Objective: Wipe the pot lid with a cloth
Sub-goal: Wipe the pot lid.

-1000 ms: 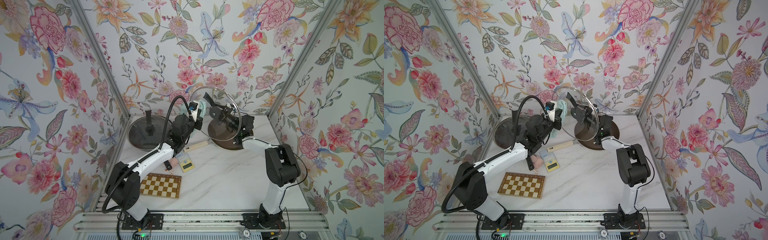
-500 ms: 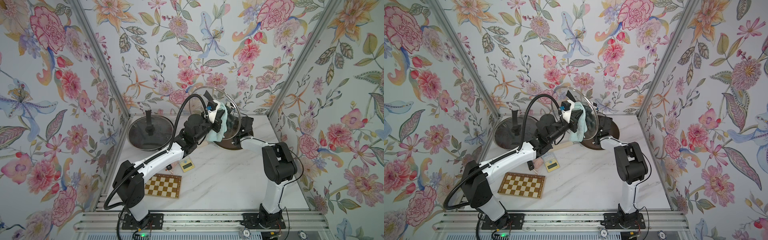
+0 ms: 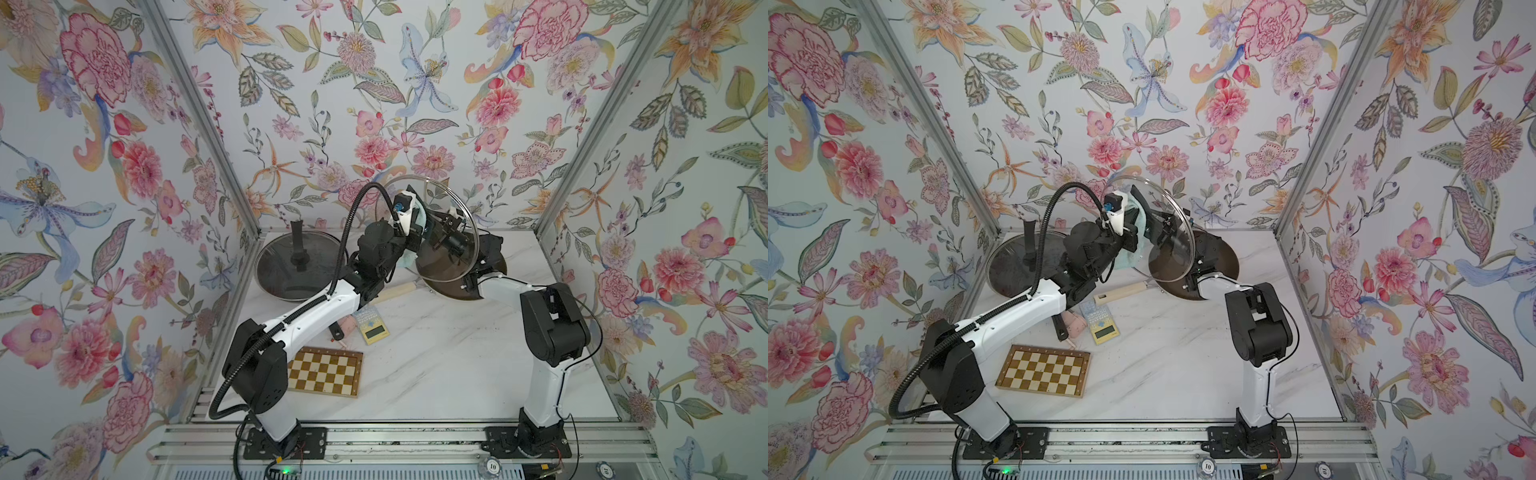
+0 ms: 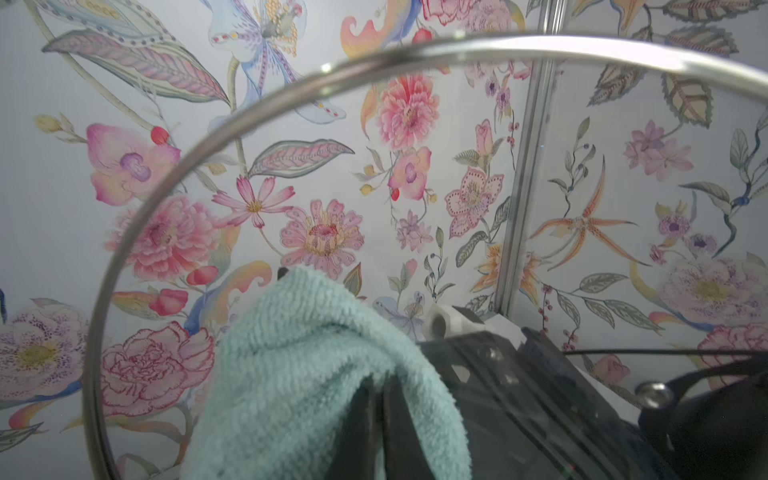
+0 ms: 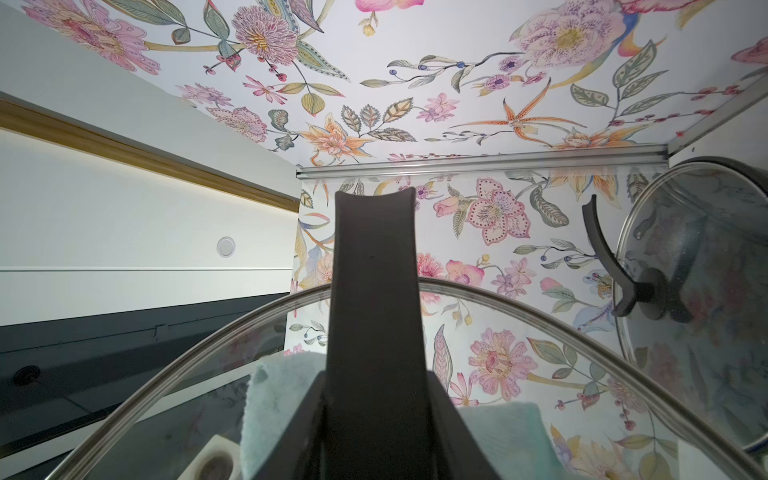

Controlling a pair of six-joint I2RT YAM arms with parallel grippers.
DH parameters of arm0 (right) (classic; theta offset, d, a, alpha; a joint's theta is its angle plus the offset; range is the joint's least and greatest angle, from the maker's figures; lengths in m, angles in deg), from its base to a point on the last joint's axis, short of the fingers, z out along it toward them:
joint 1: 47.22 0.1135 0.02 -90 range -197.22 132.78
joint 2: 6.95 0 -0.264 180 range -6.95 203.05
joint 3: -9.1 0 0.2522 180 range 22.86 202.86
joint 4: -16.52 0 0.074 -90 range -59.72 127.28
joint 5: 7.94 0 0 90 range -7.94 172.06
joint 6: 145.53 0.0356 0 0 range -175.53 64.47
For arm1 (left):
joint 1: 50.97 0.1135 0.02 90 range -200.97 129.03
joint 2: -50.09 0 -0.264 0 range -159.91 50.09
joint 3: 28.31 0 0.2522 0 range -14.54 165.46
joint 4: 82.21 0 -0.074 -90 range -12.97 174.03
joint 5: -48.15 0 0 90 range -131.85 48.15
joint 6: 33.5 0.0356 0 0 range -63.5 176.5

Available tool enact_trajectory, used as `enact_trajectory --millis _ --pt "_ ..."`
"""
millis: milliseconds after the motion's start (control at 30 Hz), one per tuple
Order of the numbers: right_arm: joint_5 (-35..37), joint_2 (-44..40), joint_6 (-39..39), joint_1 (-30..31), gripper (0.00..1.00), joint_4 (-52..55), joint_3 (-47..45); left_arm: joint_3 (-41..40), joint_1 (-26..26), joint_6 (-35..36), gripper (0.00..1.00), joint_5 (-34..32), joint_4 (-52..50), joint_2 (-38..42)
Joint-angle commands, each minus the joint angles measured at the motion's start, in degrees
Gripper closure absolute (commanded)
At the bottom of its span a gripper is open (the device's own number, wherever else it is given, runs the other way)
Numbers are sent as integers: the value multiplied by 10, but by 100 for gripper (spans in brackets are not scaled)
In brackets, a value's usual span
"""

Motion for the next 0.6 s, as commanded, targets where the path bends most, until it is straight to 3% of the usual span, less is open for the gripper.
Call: enact_trajectory --millis 0,200,433,567 --pt "5 -2 49 -4 99 -85 54 -14 -27 -20 100 79 -3 -9" --pt "6 23 50 -4 99 -80 59 81 -55 6 100 162 -3 -47" --pt "-2 34 49 -3 99 -86 53 166 -13 17 100 121 -2 -67" --pt "6 22 36 -3 99 -94 34 131 36 -2 100 70 8 -55"
